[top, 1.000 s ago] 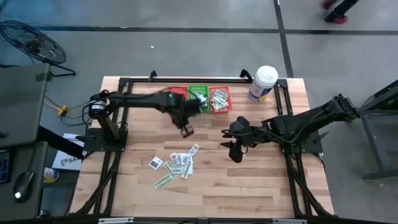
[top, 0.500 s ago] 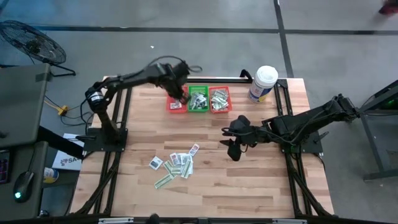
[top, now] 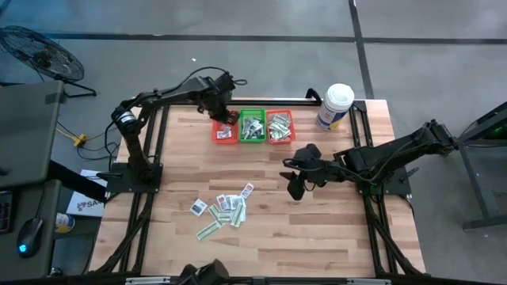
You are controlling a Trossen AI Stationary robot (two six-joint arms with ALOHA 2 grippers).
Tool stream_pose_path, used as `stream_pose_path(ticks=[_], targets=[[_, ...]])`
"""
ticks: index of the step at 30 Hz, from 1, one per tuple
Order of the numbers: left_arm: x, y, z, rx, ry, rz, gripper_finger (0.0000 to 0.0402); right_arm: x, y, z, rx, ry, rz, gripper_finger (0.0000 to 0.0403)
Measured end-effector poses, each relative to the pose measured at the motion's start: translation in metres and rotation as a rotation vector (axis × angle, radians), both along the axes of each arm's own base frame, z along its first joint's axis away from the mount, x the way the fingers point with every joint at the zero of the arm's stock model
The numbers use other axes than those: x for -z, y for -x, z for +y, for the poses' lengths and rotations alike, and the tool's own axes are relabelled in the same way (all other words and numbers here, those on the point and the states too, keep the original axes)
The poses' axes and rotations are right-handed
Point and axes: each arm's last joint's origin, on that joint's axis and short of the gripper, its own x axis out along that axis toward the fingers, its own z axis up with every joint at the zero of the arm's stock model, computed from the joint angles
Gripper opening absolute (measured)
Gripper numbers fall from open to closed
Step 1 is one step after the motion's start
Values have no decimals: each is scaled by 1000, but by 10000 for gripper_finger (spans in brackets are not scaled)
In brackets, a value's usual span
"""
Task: Pick & Place First Aid Supplies
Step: Put the top ointment pack into the left orange bin, then put the right ointment pack into the left orange bin
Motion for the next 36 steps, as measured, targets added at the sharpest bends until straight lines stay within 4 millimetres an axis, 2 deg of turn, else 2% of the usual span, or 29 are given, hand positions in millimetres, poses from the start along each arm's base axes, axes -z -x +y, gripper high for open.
stream_pose_path(ticks=[11, 22, 26, 32, 36], targets=[[21, 3, -12, 23, 41, 58, 9, 0, 0, -1, 15, 13, -3, 168], [21, -2, -19, 45, 20, 74, 101, 0, 0, 0, -15, -8, 6, 168], [13, -6, -24, 108, 6, 72, 122, 1, 0, 1, -29, -19, 11, 168], [-9, -21, -51, 233, -44, 38, 123, 1, 0, 1, -37, -25, 13, 168], [-11, -33, -77, 316, -46, 35, 123, 1, 0, 1, -45, -31, 15, 168]])
